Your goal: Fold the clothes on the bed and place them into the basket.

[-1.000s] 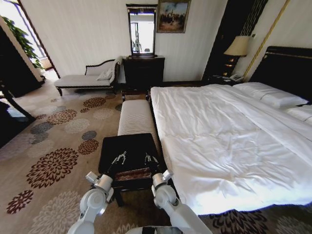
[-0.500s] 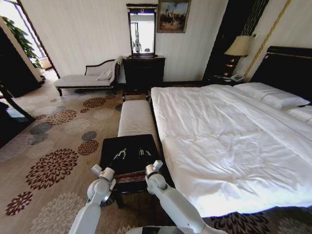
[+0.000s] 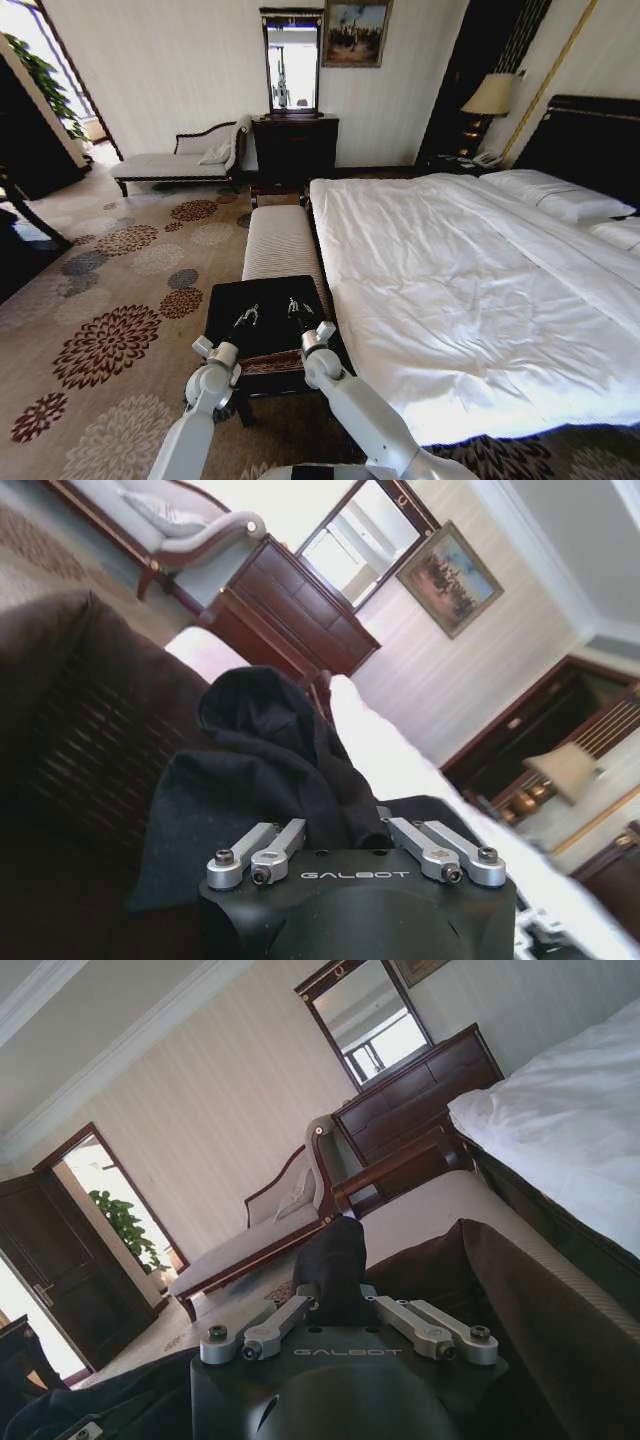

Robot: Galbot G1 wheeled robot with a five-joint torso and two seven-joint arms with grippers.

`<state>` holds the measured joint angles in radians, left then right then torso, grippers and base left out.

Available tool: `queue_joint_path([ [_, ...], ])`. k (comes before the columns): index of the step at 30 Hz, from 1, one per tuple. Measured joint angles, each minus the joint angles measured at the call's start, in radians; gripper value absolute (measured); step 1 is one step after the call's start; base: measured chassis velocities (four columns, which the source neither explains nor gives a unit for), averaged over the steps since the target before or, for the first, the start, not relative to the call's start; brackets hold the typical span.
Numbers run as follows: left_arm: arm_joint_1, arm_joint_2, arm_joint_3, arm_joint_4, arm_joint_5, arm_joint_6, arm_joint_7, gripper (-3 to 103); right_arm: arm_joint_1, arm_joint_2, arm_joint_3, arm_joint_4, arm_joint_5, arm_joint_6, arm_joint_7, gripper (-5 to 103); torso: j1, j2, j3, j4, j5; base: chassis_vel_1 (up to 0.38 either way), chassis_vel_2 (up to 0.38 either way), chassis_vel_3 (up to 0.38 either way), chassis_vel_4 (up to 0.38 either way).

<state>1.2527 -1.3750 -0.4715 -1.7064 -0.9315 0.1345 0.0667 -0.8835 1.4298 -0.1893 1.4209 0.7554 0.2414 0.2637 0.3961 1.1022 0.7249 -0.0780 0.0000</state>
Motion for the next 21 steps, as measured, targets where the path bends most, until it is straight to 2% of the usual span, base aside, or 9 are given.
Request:
queue_joint_path([
  [1,-0.002,0.000,0.006,0.001,0.050,-0.011,-0.019,25,0.002,-0.003,0.001,0.000,-0.005,0.000,-0.001,13,0.000,0.000,0.000,0.0000,0.0001,0.000,0.000,0.000,0.000],
  [5,-0.002,0.011,0.010,0.006,0.099,-0.015,-0.044,36,0.002,-0.010,-0.001,0.002,-0.008,0.000,-0.001,28,0.000,0.000,0.000,0.0000,0.0000,0.000,0.000,0.000,0.000],
  [7,-0.003,0.014,0.010,0.009,0.113,-0.017,-0.047,41,0.002,-0.012,-0.002,0.005,-0.009,0.000,-0.001,28,0.000,0.000,0.000,0.0001,-0.0001,0.000,0.000,0.000,0.000],
  [10,-0.001,0.042,0.009,0.019,0.203,-0.017,-0.057,57,0.000,-0.017,-0.004,0.016,-0.009,0.000,-0.002,44,0.000,0.000,0.000,0.0002,-0.0001,0.000,0.000,0.000,0.000],
  [11,-0.001,0.042,0.009,0.019,0.203,-0.017,-0.057,57,0.000,-0.017,-0.004,0.016,-0.009,0.000,-0.002,44,0.000,0.000,0.000,0.0002,-0.0001,0.000,0.000,0.000,0.000],
  [14,0.004,0.055,0.010,0.009,0.234,-0.012,-0.058,74,0.000,-0.017,-0.005,0.017,-0.009,0.001,-0.002,61,0.000,0.000,0.000,0.0002,0.0000,0.000,0.000,0.000,0.000],
  [16,0.004,0.056,0.009,0.004,0.231,-0.008,-0.058,74,0.000,-0.016,-0.005,0.017,-0.009,0.001,-0.002,66,0.000,0.000,0.000,0.0002,0.0000,0.000,0.000,0.000,0.000],
  [19,0.007,0.056,0.005,0.001,0.223,0.000,-0.060,89,-0.007,-0.015,-0.006,0.019,-0.011,0.001,0.001,77,0.000,0.000,0.000,0.0001,0.0000,0.000,0.000,0.000,0.000],
  [21,0.009,0.056,0.003,0.000,0.222,0.000,-0.061,89,-0.009,-0.015,-0.006,0.020,-0.011,0.001,0.002,83,0.000,0.000,0.000,0.0001,-0.0001,0.000,0.000,0.000,0.000],
])
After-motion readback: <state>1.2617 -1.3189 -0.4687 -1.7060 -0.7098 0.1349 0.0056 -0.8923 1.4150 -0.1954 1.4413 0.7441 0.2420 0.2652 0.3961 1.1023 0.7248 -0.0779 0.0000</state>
